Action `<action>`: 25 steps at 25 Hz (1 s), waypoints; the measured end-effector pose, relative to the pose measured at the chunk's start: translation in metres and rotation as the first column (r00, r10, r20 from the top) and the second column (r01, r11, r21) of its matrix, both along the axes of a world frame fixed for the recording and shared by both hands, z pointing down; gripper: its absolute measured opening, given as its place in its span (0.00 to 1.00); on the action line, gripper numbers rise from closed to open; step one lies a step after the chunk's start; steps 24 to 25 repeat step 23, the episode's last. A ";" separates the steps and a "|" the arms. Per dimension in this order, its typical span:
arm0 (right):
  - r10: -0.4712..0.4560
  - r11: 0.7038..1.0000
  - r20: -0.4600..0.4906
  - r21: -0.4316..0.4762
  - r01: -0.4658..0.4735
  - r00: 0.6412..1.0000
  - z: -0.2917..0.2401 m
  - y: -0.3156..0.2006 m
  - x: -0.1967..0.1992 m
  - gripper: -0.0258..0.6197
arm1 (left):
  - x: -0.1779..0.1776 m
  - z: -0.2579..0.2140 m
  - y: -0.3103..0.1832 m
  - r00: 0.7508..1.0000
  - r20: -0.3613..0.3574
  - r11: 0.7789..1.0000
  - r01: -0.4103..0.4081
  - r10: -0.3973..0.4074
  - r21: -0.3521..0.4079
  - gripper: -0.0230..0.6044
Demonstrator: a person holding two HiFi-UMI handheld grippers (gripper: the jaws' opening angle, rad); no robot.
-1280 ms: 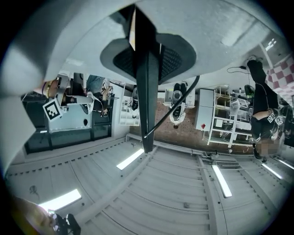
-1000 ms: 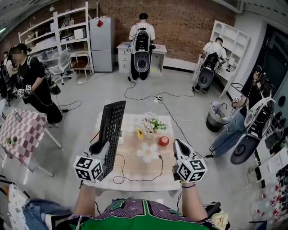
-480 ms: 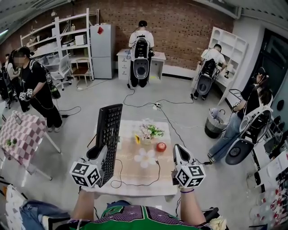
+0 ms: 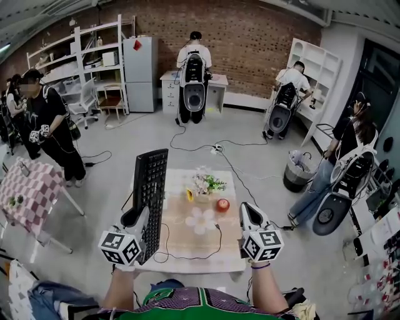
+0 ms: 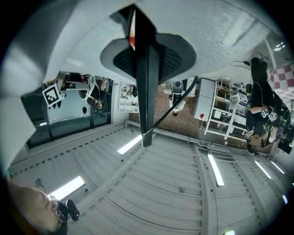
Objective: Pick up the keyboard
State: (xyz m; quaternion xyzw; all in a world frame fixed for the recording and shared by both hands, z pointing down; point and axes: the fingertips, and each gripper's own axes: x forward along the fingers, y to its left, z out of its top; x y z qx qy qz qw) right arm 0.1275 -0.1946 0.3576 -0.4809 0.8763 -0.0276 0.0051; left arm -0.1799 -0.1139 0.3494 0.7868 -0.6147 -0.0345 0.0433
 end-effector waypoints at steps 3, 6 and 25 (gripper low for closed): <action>-0.001 1.000 0.002 -0.001 0.001 1.000 -0.001 -0.001 0.002 0.04 | 0.002 -0.002 -0.001 1.000 0.011 1.000 0.005 -0.005 0.005 0.20; 0.003 1.000 0.006 -0.002 -0.003 1.000 0.000 -0.004 0.000 0.04 | 0.001 -0.003 -0.001 1.000 0.011 1.000 0.000 0.000 0.011 0.20; 0.034 0.999 -0.004 -0.001 -0.034 0.999 -0.005 -0.005 0.007 0.04 | 0.006 -0.006 -0.007 1.000 0.005 1.000 -0.014 0.014 0.010 0.20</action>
